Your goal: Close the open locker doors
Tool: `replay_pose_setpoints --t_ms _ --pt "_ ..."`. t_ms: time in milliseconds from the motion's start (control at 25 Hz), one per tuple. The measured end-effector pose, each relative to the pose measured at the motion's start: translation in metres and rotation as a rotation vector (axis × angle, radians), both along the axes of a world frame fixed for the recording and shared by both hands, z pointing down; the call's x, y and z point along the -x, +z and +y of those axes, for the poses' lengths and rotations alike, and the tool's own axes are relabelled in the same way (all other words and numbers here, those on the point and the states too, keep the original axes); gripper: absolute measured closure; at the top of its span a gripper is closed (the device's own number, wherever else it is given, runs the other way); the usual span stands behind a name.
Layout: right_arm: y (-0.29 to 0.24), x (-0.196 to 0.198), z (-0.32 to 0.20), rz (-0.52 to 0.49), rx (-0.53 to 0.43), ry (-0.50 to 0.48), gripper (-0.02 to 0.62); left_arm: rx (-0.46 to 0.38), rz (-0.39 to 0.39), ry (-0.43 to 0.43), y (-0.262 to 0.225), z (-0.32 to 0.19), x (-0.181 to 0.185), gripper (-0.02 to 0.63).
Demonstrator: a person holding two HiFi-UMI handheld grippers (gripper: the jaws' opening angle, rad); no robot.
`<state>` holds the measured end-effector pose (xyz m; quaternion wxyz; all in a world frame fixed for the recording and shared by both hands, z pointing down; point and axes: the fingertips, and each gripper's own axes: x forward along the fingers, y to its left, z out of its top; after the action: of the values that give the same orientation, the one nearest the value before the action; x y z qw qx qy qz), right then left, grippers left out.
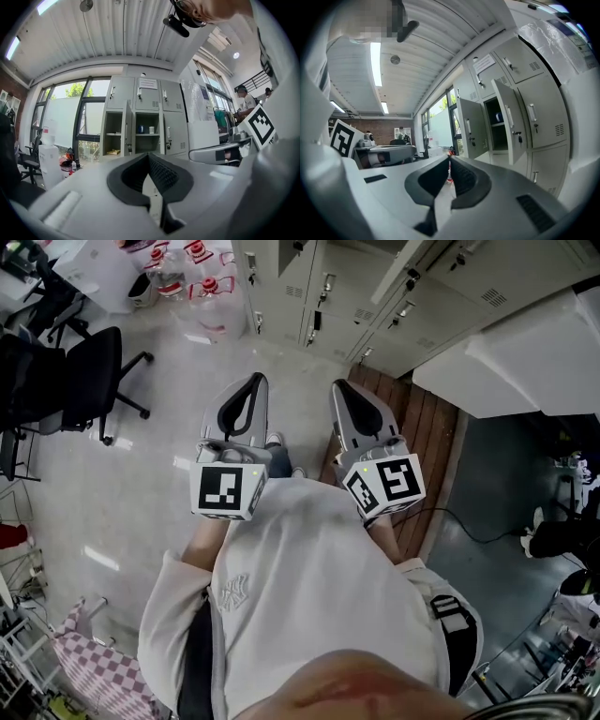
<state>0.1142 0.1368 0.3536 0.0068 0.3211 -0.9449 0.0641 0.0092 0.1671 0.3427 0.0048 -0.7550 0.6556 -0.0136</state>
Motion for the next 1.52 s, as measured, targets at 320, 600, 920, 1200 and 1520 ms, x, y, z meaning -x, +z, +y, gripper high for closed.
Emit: replay_pose_setpoints --t_ms 320,600,920,1200,1520 --pt "-0.017 0.049 -0.064 0.000 -0.021 0.019 0.580 -0.025 -0.030 0.043 -0.022 -0.069 0.053 0.604" --pt "-0.029 0.073 -0.109 -0.064 -0.025 0.059 0.580 -0.009 -0.028 0.085 -0.019 -0.115 0.080 0.604" --pt "-0.031 0.097 -0.149 -0.057 -0.029 0.035 0.580 0.016 -0.009 0.064 -0.009 -0.149 0.102 0.604" --pt "-0.040 0.109 -0.200 -0.059 -0.058 -0.035 0.580 0.000 -0.005 0.009 -0.013 -0.196 0.109 0.604" --pt "-0.072 0.142 -0.254 -0.086 -0.147 -0.235 0.580 -0.043 0.001 -0.140 -0.028 -0.234 0.131 0.604"
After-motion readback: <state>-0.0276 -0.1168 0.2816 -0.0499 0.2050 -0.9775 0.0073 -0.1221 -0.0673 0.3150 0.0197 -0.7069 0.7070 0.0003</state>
